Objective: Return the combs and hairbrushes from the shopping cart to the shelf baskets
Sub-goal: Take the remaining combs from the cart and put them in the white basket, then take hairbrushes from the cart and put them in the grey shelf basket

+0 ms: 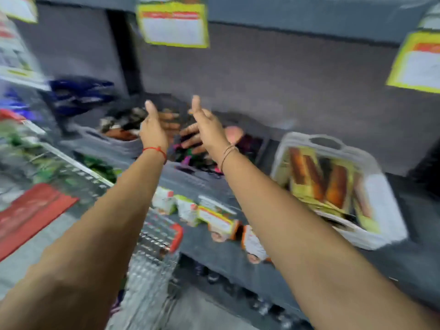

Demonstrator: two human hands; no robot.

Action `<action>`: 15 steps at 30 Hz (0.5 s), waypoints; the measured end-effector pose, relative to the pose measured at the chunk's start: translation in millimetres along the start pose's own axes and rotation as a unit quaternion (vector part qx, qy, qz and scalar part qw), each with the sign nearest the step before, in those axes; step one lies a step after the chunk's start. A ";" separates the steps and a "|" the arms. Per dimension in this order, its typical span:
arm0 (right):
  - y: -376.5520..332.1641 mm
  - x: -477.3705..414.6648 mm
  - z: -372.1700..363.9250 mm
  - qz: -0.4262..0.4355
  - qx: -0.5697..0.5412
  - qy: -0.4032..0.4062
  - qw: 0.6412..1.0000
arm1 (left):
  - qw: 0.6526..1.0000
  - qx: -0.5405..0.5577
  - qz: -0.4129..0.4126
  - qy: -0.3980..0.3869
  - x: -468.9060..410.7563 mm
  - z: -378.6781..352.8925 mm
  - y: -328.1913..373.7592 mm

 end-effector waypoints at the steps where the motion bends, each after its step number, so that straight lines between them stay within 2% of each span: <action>1: 6.5 -2.6 -32.1 -0.031 -0.008 -0.051 0.998 | 0.999 -0.004 0.032 0.021 -12.4 39.4 -8.9; 4: 39.5 -8.3 -123.8 -0.122 -0.002 -0.168 0.978 | 0.984 -0.071 0.145 0.079 -30.6 152.8 -45.6; 7: 86.7 -6.5 -197.8 -0.189 0.043 -0.252 0.948 | 0.952 -0.103 0.247 0.147 -23.7 241.4 -91.0; 11: 153.7 -6.1 -260.9 -0.257 0.143 -0.349 0.890 | 0.909 -0.119 0.340 0.211 -16.1 311.0 -150.1; 15: 223.2 -17.0 -296.3 -0.306 0.213 -0.389 0.842 | 0.868 -0.090 0.392 0.291 -22.3 344.0 -207.9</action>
Point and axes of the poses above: each hand's wrist, its own x-axis away from the middle knuckle, its own z-axis out of the back of the hand, y = z × x, the point moved 2 cm from there along -x, towards the middle knuckle, and after that the axes turned 4 degrees about y, right-handed, at the moved point
